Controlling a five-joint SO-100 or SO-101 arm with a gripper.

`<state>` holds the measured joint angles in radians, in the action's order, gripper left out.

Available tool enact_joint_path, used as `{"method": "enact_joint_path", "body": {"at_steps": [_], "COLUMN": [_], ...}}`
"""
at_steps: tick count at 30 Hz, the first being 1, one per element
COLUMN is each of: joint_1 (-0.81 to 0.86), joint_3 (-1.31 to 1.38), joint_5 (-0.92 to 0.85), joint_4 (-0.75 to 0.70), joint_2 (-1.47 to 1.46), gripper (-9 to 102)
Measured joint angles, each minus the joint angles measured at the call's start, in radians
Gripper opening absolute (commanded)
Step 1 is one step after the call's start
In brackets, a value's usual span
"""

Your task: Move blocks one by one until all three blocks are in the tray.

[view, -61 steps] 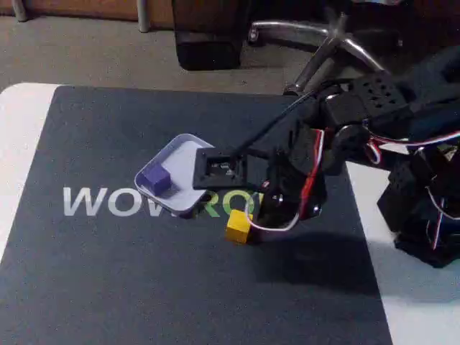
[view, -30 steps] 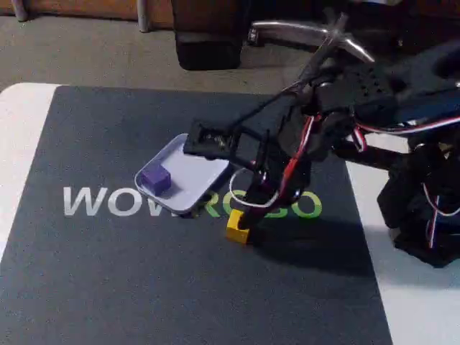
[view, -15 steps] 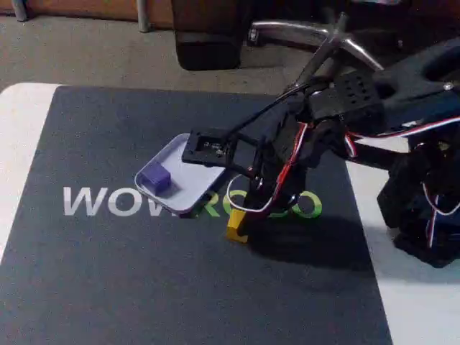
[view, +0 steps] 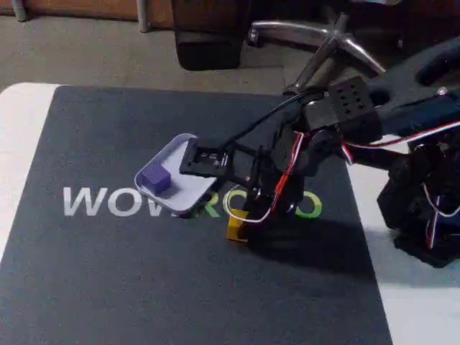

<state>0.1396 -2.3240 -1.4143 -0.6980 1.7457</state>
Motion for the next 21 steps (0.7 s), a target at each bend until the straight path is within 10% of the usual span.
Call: {"method": "enact_joint_path", "body": {"at_steps": [21], "joint_1": [0.166], "joint_3": [0.008], "joint_5": [0.173], "joint_4": [0.133], "joint_2": [0.189], "gripper": [-8]}}
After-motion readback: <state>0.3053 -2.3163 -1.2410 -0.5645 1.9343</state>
